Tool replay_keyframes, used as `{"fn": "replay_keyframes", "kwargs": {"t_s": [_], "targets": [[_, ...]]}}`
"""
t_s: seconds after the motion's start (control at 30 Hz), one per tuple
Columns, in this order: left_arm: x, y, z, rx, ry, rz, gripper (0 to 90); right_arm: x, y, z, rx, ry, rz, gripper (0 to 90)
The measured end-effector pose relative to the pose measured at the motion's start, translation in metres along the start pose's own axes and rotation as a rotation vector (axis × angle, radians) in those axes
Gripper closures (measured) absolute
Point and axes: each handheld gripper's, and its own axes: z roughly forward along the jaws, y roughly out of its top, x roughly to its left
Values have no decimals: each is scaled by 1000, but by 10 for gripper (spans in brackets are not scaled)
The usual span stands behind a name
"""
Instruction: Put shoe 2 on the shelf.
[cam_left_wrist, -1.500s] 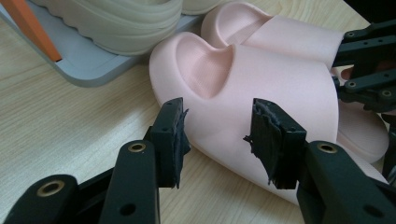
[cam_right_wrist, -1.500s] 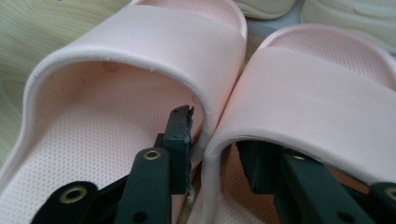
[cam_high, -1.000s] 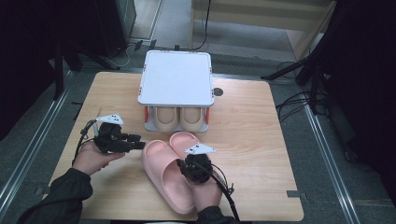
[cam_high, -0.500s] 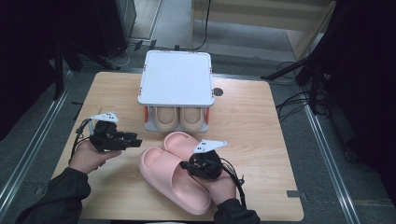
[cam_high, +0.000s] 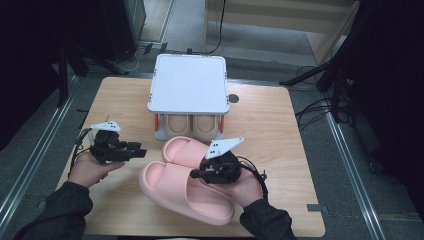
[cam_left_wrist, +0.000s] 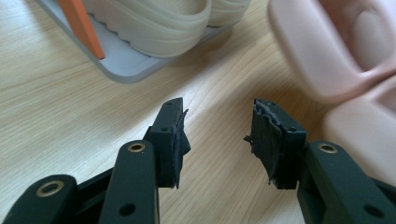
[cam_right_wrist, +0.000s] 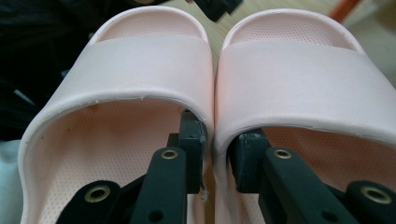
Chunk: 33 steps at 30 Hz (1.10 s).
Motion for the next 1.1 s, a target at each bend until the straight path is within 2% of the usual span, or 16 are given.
{"fn": "replay_keyframes", "kwargs": {"t_s": [0.07,0.2,0.27,0.33,0.37,0.53,0.57,0.63,0.7,0.8,0.87,0.93,0.97,1.03,1.1], "targets": [[0,-2,-2,0,4,-4,540,0,11,-3,2,14,-25,772],[1,-7,-6,-7,13,-11,539,-1,23,-5,1,27,-40,772],[2,-10,-10,-13,19,-24,539,-2,36,-10,-4,36,-51,772],[2,-11,-12,-12,23,-25,539,-3,39,-11,-2,36,-59,771],[2,-14,-14,-15,28,-33,538,-4,46,-15,-1,35,-70,771],[1,-19,-18,-8,37,-39,537,-6,63,-25,-7,41,-93,770],[1,-20,-18,-11,44,-41,537,-8,72,-31,-10,43,-104,770],[0,-22,-20,-12,47,-46,536,-9,76,-34,-10,41,-103,770],[0,-24,-22,-13,53,-50,536,-13,89,-42,-20,28,-117,770],[-1,-27,-25,-16,60,-56,537,-16,98,-48,-25,13,-113,770],[-1,-29,-26,-18,65,-59,537,-21,111,-54,-25,-25,-97,770],[-2,-31,-27,-16,68,-62,537,-24,116,-56,-20,-42,-88,770],[-2,-32,-28,-20,71,-64,537,-30,128,-59,-15,-88,-62,770],[-2,-32,-28,-19,74,-63,537,-34,132,-60,-18,-97,-61,769],[-2,-33,-29,-16,72,-62,537,-43,142,-63,-22,-113,-38,769]]}}
